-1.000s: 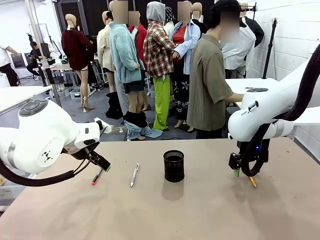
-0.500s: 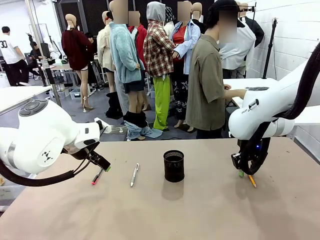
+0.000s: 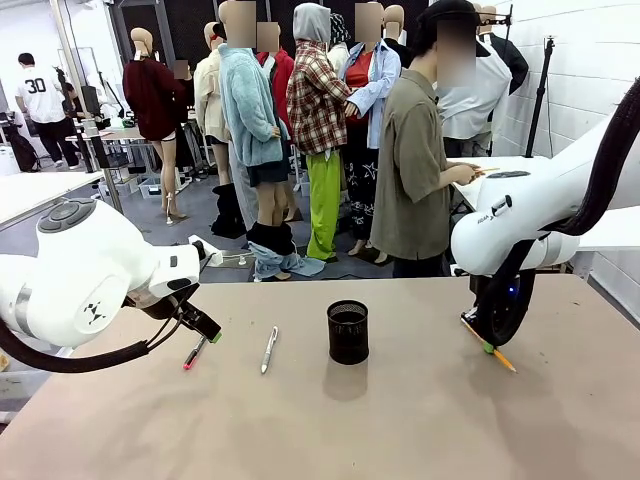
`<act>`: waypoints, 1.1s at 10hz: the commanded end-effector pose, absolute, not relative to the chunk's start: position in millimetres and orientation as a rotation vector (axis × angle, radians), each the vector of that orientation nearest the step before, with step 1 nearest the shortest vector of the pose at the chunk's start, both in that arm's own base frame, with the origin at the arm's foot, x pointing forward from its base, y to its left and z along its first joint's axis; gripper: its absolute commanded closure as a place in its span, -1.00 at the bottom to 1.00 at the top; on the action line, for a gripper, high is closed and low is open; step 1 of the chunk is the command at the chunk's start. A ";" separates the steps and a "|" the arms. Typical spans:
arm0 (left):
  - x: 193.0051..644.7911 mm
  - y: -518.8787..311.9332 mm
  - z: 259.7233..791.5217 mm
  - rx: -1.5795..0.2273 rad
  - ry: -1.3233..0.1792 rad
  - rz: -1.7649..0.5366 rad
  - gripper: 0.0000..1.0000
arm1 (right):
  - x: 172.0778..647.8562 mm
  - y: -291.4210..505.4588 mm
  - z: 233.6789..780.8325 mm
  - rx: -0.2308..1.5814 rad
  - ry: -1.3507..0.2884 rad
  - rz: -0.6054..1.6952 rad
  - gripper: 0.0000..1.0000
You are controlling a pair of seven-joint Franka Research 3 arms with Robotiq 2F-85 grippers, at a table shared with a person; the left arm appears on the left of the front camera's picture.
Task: Place the pens into the pen holder.
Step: Pick up a writing instrument from the table and place it into the Pen holder.
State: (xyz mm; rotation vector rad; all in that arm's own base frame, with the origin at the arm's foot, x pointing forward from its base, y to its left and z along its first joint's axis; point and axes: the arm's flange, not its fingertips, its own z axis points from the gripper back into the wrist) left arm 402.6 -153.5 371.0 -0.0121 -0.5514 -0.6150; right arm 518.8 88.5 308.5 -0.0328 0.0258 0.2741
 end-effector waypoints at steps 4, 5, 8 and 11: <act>403.1 -151.5 371.3 -0.015 -0.552 -0.610 -1.00 | 500.5 88.6 359.4 0.191 -0.218 0.677 1.00; 403.1 -151.5 371.3 -0.015 -0.552 -0.610 -1.00 | 494.0 91.4 372.1 0.296 -0.307 0.799 1.00; 403.1 -151.5 371.3 -0.015 -0.552 -0.610 -1.00 | 490.3 113.3 396.9 0.544 -0.548 0.988 1.00; 403.1 -151.5 371.3 -0.015 -0.552 -0.610 -1.00 | 502.3 155.7 408.1 0.731 -0.751 1.070 1.00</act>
